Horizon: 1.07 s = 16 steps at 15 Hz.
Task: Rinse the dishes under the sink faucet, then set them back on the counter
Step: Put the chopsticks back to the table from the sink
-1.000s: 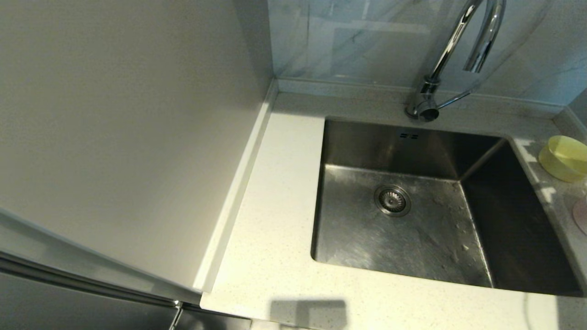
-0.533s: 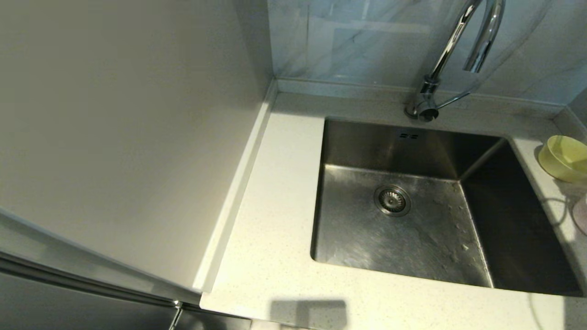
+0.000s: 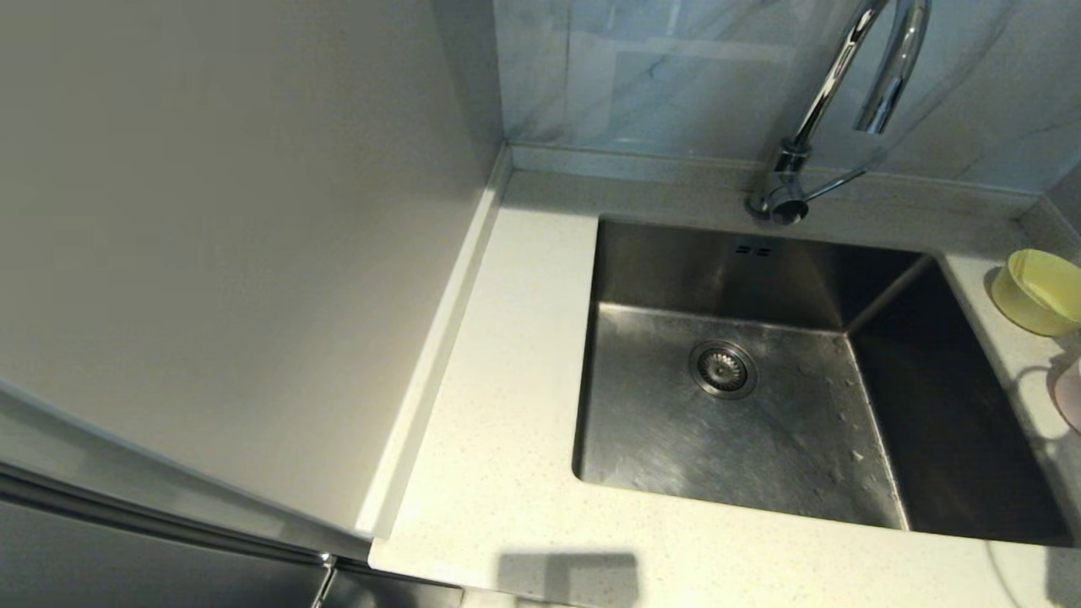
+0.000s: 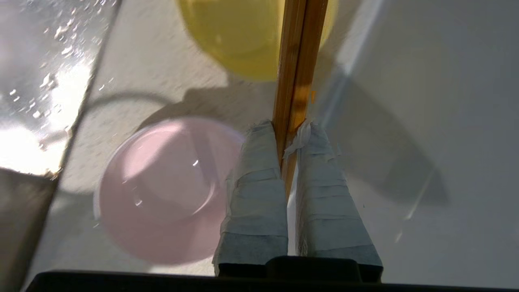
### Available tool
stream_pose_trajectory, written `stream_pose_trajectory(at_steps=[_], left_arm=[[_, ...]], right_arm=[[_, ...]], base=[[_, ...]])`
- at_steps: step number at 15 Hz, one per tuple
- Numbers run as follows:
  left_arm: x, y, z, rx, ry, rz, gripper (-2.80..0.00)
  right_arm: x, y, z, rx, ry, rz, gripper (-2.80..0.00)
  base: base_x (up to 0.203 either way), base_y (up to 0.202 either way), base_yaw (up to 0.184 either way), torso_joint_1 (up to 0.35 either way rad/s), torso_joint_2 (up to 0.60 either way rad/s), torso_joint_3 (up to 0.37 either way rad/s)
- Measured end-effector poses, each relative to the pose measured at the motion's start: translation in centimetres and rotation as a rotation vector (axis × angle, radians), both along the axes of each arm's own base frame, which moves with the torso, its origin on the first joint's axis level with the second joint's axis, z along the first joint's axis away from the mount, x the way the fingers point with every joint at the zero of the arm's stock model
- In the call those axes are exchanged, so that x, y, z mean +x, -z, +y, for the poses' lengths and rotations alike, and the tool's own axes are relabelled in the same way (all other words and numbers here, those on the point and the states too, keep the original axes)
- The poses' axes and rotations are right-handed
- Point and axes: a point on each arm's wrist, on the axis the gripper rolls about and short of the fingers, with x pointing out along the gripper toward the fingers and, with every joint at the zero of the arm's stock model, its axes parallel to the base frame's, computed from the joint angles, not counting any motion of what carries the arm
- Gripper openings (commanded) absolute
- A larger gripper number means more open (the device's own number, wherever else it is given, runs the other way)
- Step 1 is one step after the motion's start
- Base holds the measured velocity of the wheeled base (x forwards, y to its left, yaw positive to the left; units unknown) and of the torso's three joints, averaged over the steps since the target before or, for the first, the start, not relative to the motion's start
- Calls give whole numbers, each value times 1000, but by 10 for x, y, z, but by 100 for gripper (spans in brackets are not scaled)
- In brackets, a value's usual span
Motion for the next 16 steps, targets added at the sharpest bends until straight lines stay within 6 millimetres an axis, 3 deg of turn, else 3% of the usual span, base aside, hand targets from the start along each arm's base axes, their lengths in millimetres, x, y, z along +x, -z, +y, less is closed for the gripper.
stream_pose_trajectory(at_steps=[6,9,16], left_arm=[[0,0,0,0,0,0,-280],[0,0,0,0,0,0,-280],[0,0,0,0,0,0,-280]], right_arm=[[1,1,39,152,77,146,-280],[11,-5,61,155,191,153,-280],[34,0,56,52,321,122,-280]], base=[[0,0,0,0,0,0],[0,0,0,0,0,0],[0,0,0,0,0,0]])
